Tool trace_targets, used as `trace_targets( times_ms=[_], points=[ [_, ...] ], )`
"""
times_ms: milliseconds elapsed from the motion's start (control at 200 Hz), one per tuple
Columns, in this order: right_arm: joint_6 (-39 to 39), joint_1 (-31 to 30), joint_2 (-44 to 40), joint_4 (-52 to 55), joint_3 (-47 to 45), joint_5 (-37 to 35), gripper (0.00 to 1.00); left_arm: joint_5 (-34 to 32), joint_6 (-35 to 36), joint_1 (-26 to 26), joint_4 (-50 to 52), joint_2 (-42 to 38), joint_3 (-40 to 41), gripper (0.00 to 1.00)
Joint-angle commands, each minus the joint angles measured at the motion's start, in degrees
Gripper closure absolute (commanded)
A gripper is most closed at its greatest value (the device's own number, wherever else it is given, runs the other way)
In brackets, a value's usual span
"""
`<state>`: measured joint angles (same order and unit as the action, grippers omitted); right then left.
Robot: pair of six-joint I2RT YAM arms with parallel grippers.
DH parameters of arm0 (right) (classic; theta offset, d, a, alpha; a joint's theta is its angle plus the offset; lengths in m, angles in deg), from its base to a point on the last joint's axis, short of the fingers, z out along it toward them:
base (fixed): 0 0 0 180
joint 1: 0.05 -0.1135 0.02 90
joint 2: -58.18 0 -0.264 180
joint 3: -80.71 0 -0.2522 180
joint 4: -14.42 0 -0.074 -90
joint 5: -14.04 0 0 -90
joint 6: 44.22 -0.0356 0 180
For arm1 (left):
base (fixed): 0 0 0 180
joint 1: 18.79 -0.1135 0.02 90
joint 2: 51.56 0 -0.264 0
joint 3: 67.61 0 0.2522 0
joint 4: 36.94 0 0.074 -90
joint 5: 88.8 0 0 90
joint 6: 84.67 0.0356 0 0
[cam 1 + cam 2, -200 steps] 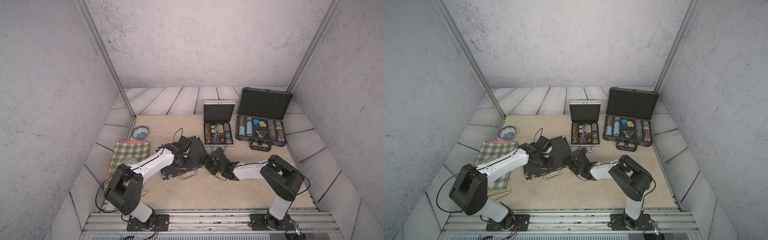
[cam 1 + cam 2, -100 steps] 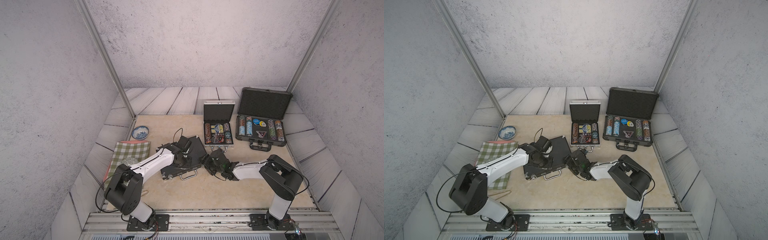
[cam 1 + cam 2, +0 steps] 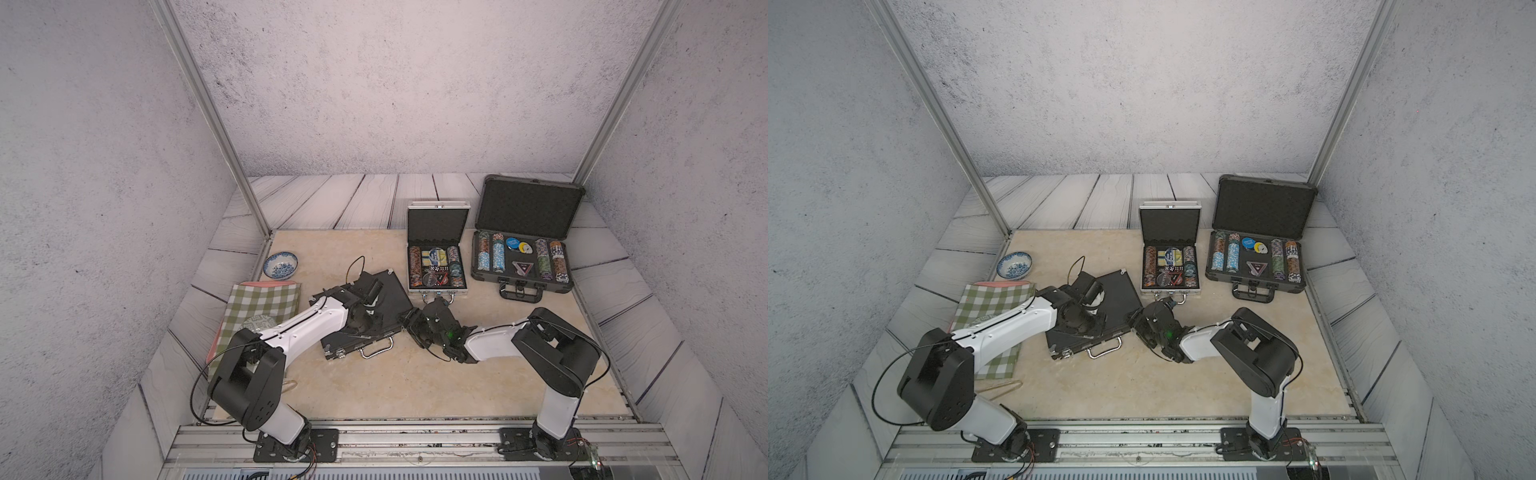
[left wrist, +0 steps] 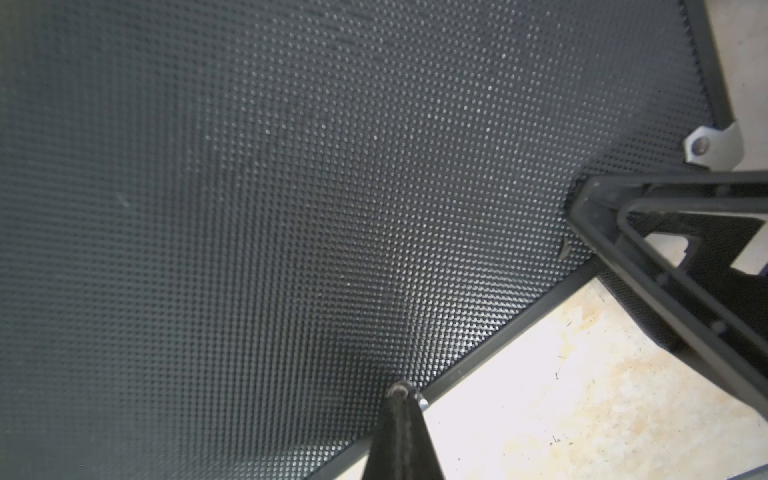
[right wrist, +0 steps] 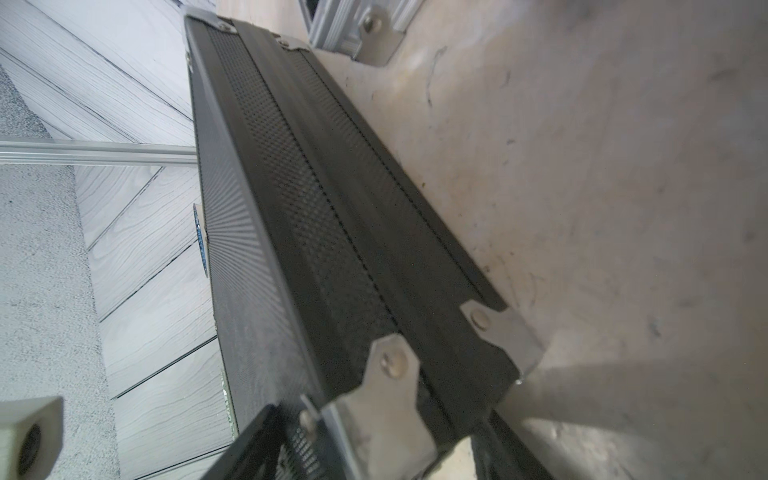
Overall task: Close the poker set cases
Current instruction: Fasten the fastener on the poker set case.
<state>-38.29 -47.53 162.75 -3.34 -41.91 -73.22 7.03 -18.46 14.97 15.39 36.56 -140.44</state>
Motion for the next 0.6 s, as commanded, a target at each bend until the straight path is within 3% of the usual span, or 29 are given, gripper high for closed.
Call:
trace_targets(
  times_ms=[0, 240, 405, 596],
  points=[
    [1.14, -0.06, 1.65, 10.55, -1.21, -0.39, 0.32, 1.17, 0.41, -0.01, 4.19, -0.21, 1.64, 0.96],
    [11.27, -0.06, -5.38, 21.03, 2.01, 0.50, 0.21, -0.52, 0.26, -0.53, 6.68, -2.90, -0.58, 0.91],
    [17.66, -0.06, -9.45, 26.79, 2.21, 0.04, 0.20, -2.56, -0.22, -1.39, 8.93, -5.28, -2.35, 0.90],
    [32.81, -0.13, -13.17, 32.84, 6.60, 1.39, 0.26, -8.11, -3.39, -2.18, 12.48, -10.34, -1.98, 0.77]
  ],
)
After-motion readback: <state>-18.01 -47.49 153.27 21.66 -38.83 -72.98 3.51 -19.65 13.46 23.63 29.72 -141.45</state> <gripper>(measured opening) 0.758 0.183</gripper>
